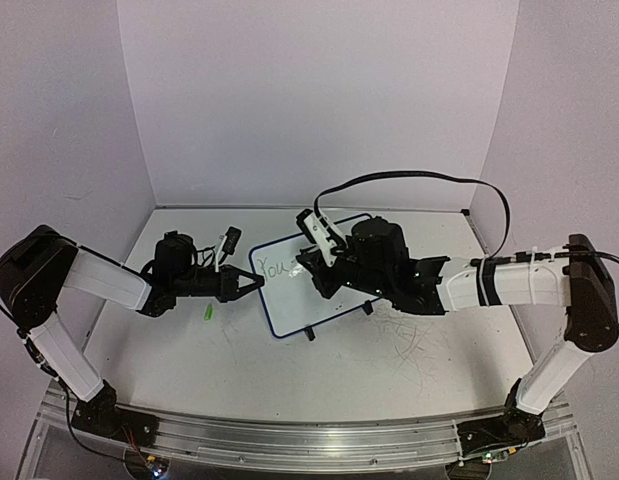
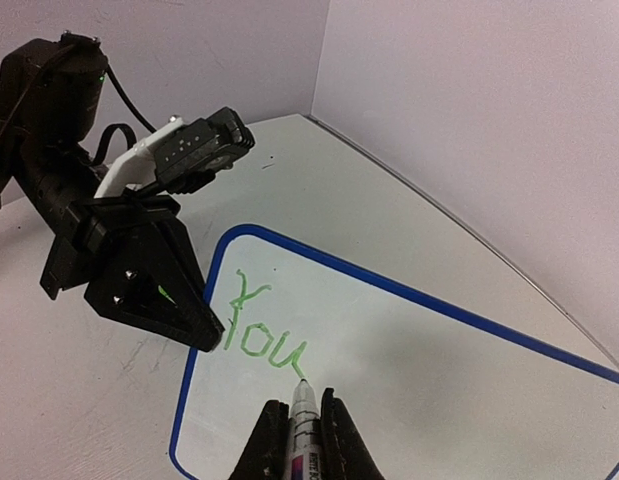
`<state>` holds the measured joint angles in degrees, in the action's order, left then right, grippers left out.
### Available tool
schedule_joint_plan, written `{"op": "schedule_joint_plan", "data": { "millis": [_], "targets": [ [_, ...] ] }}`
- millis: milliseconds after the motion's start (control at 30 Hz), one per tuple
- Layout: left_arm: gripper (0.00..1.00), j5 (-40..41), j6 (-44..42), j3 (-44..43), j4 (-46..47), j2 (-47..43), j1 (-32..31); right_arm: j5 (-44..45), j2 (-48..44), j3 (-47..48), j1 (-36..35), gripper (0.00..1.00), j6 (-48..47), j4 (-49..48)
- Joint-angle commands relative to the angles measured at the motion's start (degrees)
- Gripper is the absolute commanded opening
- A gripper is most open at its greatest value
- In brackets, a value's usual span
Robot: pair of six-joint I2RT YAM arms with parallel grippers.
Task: Write a sentence on the whiteboard
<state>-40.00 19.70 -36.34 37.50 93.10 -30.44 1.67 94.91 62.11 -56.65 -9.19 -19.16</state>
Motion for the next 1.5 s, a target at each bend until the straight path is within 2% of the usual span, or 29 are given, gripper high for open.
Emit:
{"op": "schedule_joint_plan", "data": {
  "millis": [0, 133, 333, 867, 1100, 1300, 1467],
  "targets": [
    [0.00, 2.9, -2.1, -1.0, -3.3, -0.6, 0.1, 4.8, -2.1, -0.3, 0.1, 0.00, 1.1, -2.0],
    [0.00, 3.1, -2.2, -1.2, -3.5, -0.8, 0.0, 7.9, -2.2, -1.1, 0.4, 0.00, 1.9, -3.8],
    [0.00, 3.2, -2.7, -1.4, -4.3, -0.8, 0.1, 7.9, -2.6, -1.6, 1.9, 0.00, 5.3, -4.2],
    [0.00, 3.2, -3.5, -1.5, -4.9, -0.8, 0.1, -1.2, -0.3, 0.0, 2.0, 0.00, 1.5, -4.1],
    [0.00, 3.0, -3.5, -1.6, -5.1, -0.7, 0.1, 4.4, 0.0, -0.9, 2.0, 0.00, 3.8, -6.0],
    [0.00, 2.7, -3.6, -2.0, -5.1, -0.2, 0.1, 1.0, 1.4, -0.1, 1.9, 0.00, 3.4, -6.3],
    [0.00, 2.6, -3.6, -2.1, -5.2, -0.1, 0.1, 1.7, 2.0, 0.5, 1.9, 0.00, 2.5, -6.7]
  ]
}}
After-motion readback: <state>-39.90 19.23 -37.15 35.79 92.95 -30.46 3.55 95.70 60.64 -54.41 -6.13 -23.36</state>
